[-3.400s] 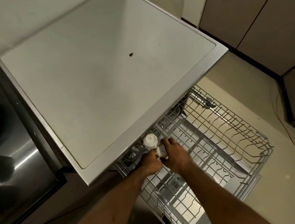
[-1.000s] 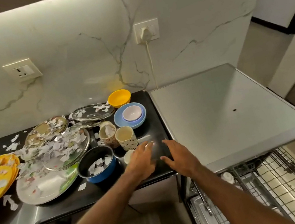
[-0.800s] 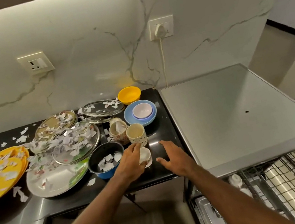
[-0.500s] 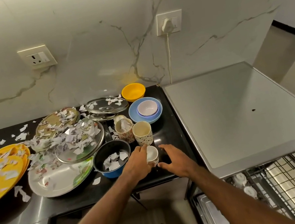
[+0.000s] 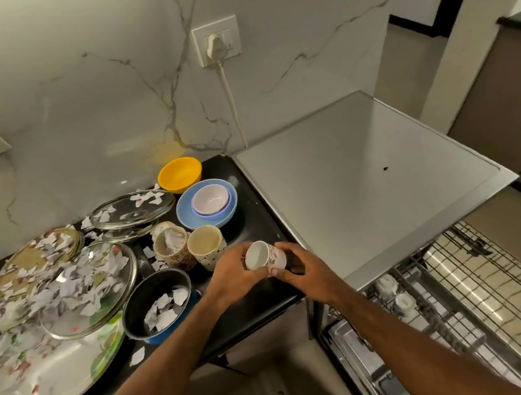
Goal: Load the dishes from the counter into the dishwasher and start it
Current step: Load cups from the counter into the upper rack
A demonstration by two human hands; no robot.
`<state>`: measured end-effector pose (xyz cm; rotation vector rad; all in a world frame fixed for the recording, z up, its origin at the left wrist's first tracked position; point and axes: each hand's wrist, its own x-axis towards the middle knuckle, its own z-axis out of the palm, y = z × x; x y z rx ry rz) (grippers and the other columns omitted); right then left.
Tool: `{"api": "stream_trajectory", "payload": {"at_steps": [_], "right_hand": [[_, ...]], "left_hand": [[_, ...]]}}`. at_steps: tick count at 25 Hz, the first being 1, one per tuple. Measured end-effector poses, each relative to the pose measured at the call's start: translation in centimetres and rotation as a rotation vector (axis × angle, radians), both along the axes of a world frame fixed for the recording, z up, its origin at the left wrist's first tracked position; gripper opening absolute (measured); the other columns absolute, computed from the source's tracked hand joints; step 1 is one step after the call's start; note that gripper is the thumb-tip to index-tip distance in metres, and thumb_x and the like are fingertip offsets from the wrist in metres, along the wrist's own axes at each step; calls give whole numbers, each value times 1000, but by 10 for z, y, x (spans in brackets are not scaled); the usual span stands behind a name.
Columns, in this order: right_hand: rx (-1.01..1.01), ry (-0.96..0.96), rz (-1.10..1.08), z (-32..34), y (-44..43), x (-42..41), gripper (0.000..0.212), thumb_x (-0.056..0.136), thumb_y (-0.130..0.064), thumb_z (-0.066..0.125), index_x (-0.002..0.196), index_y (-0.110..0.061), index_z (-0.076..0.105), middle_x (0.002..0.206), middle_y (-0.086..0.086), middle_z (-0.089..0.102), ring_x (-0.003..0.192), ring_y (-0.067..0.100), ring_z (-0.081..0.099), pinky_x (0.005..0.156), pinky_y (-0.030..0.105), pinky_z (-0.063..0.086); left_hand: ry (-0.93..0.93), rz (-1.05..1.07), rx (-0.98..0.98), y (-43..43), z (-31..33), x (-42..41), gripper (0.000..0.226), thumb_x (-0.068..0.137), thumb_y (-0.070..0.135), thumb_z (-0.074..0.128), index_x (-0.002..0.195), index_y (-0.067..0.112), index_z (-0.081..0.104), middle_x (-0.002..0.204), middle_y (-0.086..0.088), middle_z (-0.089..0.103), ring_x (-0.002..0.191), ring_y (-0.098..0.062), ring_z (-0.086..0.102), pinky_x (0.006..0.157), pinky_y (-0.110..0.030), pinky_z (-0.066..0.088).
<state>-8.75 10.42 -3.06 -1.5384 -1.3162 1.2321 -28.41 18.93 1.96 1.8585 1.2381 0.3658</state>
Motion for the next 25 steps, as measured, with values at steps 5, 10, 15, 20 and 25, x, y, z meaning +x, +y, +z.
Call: {"api": "stream_trajectory", "payload": {"at_steps": [5, 10, 15, 20, 25], "right_hand": [[-152, 681, -365, 18, -43, 75, 47, 95, -28, 73, 140, -19, 60, 132, 13, 70, 119, 30, 70, 103, 45, 57], [-141, 839, -561, 23, -101, 146, 43, 95, -18, 74, 135, -8, 64, 126, 23, 71, 108, 36, 71, 91, 37, 63], [-104, 822, -691, 11, -161, 198, 39, 95, -10, 73, 133, -6, 64, 127, 21, 71, 107, 33, 72, 88, 35, 63], [-133, 779, -722, -18, -214, 236, 44, 92, -2, 75, 134, -9, 65, 126, 23, 70, 109, 36, 70, 88, 36, 63], [-290, 376, -710, -58, -233, 259, 48, 80, -26, 90, 123, -31, 70, 122, 13, 72, 107, 29, 74, 95, 49, 61]], "left_hand": [[-242, -63, -409, -13, 0, 77, 64, 78, 27, 89, 134, 20, 59, 123, 2, 72, 113, -14, 70, 97, -34, 58], [-276, -192, -542, -39, -3, 171, 51, 87, 9, 80, 132, 19, 60, 127, -7, 69, 114, -21, 70, 100, -39, 58], [-93, -357, -520, -75, -23, 247, 55, 85, 11, 81, 135, 15, 56, 124, -7, 69, 112, -22, 70, 98, -44, 59], [121, -541, -391, -108, -56, 294, 68, 83, 23, 83, 143, 25, 49, 129, 2, 66, 107, -14, 70, 89, -39, 62], [349, -644, -165, -136, -90, 316, 75, 83, 31, 77, 149, 16, 44, 144, -10, 56, 118, -21, 62, 92, -30, 55]]}}
